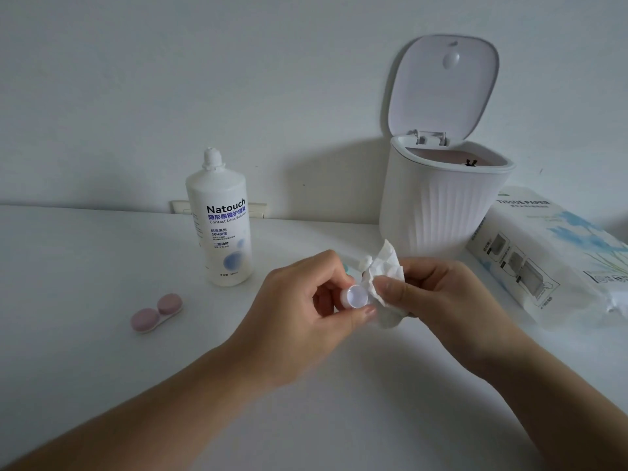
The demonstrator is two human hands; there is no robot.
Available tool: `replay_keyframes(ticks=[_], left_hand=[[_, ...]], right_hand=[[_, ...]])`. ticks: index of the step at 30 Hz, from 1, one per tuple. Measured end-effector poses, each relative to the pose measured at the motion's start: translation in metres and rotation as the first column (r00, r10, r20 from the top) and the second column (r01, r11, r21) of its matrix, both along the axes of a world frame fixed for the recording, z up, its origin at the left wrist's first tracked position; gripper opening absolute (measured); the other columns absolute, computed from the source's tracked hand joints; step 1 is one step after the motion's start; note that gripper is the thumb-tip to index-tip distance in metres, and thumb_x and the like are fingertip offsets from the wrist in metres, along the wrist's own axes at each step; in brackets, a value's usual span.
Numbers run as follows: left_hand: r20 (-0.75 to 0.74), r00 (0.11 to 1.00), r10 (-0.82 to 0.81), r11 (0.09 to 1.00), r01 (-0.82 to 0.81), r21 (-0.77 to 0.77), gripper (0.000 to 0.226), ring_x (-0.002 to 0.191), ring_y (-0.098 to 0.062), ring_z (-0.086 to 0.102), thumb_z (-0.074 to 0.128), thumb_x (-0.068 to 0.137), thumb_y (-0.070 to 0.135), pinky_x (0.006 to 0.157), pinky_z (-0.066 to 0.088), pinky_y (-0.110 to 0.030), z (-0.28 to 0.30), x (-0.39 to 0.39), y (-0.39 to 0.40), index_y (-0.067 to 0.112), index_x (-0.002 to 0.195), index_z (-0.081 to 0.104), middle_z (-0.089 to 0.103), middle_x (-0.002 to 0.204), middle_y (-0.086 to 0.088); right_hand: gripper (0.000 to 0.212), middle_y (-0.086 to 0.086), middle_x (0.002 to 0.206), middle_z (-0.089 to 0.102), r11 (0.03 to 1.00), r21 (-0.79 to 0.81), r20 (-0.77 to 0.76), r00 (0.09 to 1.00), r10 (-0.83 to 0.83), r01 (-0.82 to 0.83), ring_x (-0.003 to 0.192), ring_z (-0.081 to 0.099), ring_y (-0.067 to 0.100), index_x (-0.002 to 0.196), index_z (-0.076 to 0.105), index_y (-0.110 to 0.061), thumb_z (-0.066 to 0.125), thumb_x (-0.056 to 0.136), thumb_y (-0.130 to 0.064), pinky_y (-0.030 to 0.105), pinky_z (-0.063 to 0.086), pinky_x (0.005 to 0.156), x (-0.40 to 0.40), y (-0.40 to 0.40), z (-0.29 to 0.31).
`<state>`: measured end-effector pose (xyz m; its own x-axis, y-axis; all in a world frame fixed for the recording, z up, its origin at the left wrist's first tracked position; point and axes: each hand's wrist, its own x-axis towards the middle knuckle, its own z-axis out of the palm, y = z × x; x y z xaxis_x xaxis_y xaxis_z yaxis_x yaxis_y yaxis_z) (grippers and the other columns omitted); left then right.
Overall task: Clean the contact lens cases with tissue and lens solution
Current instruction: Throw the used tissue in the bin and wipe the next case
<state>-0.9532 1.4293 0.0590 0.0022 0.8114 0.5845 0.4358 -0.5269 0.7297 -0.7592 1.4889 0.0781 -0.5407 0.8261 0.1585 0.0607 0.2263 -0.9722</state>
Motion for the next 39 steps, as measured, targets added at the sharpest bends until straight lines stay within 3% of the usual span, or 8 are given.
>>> replay_keyframes(ticks=[8,13,18,20,26,32,36,39], left_hand=[[0.131,0.99,-0.049,0.993,0.062,-0.096,0.025,0.059,0.0,0.053,0.079,0.076,0.033,0.055,0.043,-0.017,0.005,-0.011,0.001,0.023,0.081,0.056,0.068,0.068,0.02],[0.174,0.98,-0.099,0.982,0.124,-0.141,0.028,0.063,-0.029,0.052,0.081,0.071,0.039,0.057,0.044,-0.041,0.001,-0.008,0.001,0.023,0.079,0.06,0.062,0.069,-0.002],[0.086,0.993,-0.086,0.989,0.096,-0.117,0.024,0.061,-0.013,0.052,0.079,0.074,0.038,0.057,0.045,-0.028,-0.002,-0.01,0.003,0.025,0.079,0.059,0.06,0.066,0.009],[0.033,0.996,-0.079,0.993,0.082,-0.088,0.022,0.063,-0.01,0.054,0.077,0.076,0.037,0.061,0.046,-0.023,-0.001,-0.011,0.003,0.026,0.081,0.058,0.062,0.07,0.009],[-0.024,0.994,-0.107,0.993,0.105,-0.051,0.021,0.072,-0.021,0.057,0.075,0.082,0.035,0.071,0.054,-0.04,0.001,-0.012,0.003,0.021,0.086,0.059,0.065,0.082,0.003],[-0.017,0.991,-0.136,0.974,0.13,-0.185,0.028,0.072,-0.033,0.057,0.079,0.078,0.035,0.071,0.05,-0.052,-0.002,-0.011,0.004,0.024,0.082,0.054,0.066,0.079,-0.008],[-0.06,0.993,-0.102,0.984,0.092,-0.15,0.03,0.063,-0.024,0.048,0.079,0.08,0.03,0.06,0.044,-0.032,-0.007,-0.005,0.002,0.021,0.08,0.05,0.061,0.071,-0.003],[-0.077,0.992,-0.102,0.985,0.089,-0.151,0.029,0.062,-0.022,0.048,0.079,0.081,0.027,0.06,0.043,-0.032,-0.005,-0.006,0.002,0.022,0.08,0.05,0.06,0.071,-0.003]], right_hand=[[0.032,0.007,0.091,0.078,0.992,0.031,-0.154,0.981,-0.116,0.122,0.084,0.071,0.012,0.097,0.08,-0.017,0.066,0.086,-0.043,0.024,0.055,0.083,0.001,0.005,-0.001],[0.04,0.009,0.103,0.077,0.998,-0.061,-0.122,0.992,-0.03,0.023,0.089,0.072,0.019,0.109,0.078,-0.021,0.066,0.084,-0.05,0.029,0.058,0.082,0.0,0.004,-0.001],[0.022,0.006,0.098,0.078,0.998,-0.052,-0.056,0.998,0.036,-0.039,0.083,0.071,0.015,0.104,0.079,-0.018,0.071,0.087,-0.029,0.023,0.056,0.074,-0.002,0.001,0.0],[0.022,0.009,0.1,0.078,0.993,-0.093,-0.044,0.996,0.073,-0.077,0.084,0.074,0.022,0.108,0.077,-0.023,0.073,0.087,-0.026,0.025,0.057,0.073,-0.002,-0.001,0.001],[0.029,0.016,0.085,0.076,0.969,-0.192,0.137,0.974,0.181,-0.154,0.073,0.073,0.026,0.091,0.078,-0.014,0.064,0.092,-0.04,0.027,0.053,0.059,0.0,-0.002,0.006],[0.027,0.015,0.08,0.075,0.978,-0.136,0.183,0.967,0.179,-0.156,0.069,0.071,0.023,0.088,0.076,-0.011,0.063,0.095,-0.034,0.027,0.051,0.058,0.001,0.0,0.005],[0.024,0.009,0.078,0.075,0.994,-0.053,0.157,0.983,0.101,-0.094,0.067,0.069,0.02,0.086,0.075,-0.013,0.06,0.1,-0.026,0.026,0.051,0.06,0.0,0.001,0.0],[0.024,0.01,0.076,0.073,0.994,-0.053,0.136,0.985,0.103,-0.096,0.065,0.067,0.022,0.084,0.074,-0.014,0.061,0.098,-0.03,0.028,0.051,0.06,0.0,0.001,0.001]])
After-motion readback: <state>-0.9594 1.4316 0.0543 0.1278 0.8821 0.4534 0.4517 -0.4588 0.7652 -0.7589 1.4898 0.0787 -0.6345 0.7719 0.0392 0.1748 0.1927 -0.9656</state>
